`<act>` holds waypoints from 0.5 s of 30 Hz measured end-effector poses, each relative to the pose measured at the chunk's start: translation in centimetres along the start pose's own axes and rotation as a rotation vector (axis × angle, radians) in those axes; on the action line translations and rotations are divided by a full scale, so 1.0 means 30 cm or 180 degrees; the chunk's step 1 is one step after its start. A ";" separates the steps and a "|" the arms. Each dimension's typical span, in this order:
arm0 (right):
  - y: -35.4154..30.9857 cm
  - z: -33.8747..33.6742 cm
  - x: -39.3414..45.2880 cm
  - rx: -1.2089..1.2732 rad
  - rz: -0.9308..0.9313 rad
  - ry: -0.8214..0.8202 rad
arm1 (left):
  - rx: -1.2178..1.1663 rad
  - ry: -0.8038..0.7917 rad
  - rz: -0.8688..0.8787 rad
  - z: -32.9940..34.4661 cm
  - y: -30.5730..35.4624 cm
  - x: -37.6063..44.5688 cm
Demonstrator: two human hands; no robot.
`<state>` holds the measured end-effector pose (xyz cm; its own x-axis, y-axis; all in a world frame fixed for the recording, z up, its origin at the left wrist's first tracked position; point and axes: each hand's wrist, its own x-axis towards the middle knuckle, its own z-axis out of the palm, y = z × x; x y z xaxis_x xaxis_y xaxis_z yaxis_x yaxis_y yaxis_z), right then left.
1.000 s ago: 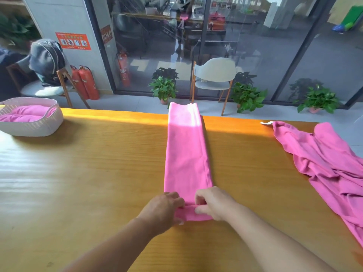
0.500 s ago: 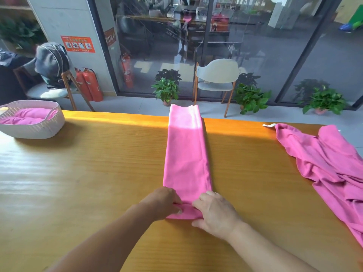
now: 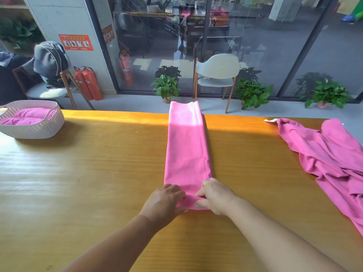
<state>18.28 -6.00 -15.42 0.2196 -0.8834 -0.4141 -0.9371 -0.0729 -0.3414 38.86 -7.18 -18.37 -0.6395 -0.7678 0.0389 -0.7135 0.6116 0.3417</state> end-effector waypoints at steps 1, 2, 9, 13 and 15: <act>-0.003 -0.004 -0.001 0.0066 0.0008 0.0022 | 0.0059 0.0029 0.0051 -0.004 0.000 -0.005; -0.004 -0.005 0.002 0.0135 0.0013 0.0073 | 0.0074 0.0042 0.0059 -0.014 0.003 -0.002; 0.008 0.035 -0.003 0.0072 -0.0278 0.1083 | -0.0339 -0.0470 -0.0376 -0.041 -0.020 0.069; -0.006 0.082 0.007 -0.0201 -0.0690 0.1506 | -0.0543 -0.0721 -0.0569 -0.048 -0.038 0.106; -0.008 0.090 0.007 -0.0219 -0.0817 0.1601 | -0.0499 -0.0747 -0.0557 -0.047 -0.039 0.117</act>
<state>19.29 -4.91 -17.70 0.3021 -0.9439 0.1336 -0.8899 -0.3295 -0.3153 37.84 -10.87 -17.32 -0.5725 -0.7827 -0.2443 -0.7774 0.4234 0.4652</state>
